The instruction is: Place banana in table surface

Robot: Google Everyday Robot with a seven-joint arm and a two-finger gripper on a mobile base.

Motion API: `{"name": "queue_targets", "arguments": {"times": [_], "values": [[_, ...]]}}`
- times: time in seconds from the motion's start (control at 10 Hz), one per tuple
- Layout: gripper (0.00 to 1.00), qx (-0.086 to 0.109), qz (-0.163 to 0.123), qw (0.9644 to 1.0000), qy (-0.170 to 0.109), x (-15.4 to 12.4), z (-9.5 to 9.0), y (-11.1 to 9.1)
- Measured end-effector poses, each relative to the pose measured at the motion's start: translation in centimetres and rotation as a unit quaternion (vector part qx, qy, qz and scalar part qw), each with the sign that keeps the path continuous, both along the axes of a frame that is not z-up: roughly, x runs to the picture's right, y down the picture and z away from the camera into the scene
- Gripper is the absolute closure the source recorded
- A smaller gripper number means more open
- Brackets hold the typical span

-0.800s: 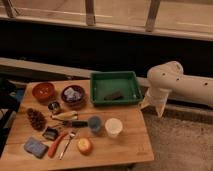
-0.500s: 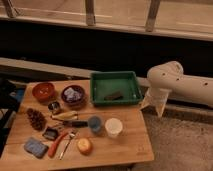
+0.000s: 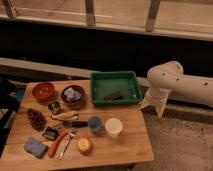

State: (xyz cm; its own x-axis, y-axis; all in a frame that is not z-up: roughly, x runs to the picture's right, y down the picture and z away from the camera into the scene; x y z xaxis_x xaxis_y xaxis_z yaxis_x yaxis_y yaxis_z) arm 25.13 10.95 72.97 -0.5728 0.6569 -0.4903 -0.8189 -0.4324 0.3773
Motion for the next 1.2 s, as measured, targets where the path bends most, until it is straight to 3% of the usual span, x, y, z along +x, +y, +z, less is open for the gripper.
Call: {"name": "queue_targets", "arguments": {"times": [1.2], "values": [[0.35, 0.0, -0.005, 1.0, -0.002, -0.09, -0.14, 0.05]]}}
